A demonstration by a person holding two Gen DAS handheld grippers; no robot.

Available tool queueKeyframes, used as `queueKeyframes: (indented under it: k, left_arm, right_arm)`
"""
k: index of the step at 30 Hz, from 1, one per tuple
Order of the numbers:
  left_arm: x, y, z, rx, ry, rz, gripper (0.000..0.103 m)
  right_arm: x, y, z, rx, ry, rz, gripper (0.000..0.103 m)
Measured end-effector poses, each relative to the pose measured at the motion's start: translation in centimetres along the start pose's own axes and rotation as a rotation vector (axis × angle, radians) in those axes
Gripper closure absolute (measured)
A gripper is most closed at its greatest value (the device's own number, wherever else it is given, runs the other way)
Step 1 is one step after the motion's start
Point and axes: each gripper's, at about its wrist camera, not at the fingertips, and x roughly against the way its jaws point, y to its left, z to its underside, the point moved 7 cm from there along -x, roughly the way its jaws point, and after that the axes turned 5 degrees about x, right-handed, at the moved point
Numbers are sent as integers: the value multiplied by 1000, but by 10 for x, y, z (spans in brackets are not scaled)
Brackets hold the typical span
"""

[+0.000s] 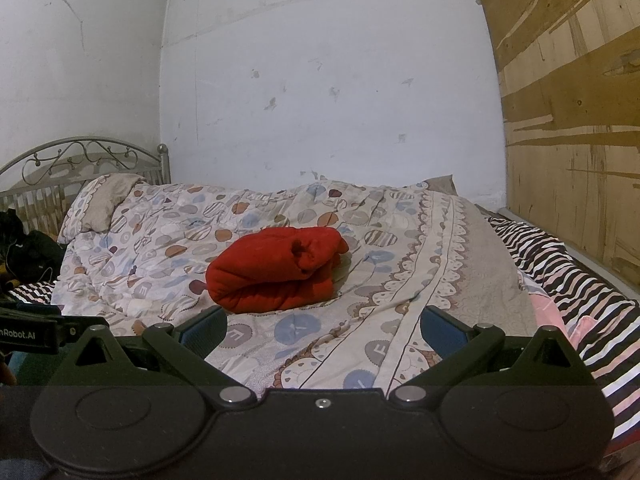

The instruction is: Fold small clothes

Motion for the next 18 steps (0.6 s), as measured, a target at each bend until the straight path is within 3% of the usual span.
queueKeyframes:
  k: [18]
  left_arm:
    - [0,1,3,7,6,5,0]
  right_arm:
    - [0,0,0,0,0,0,0]
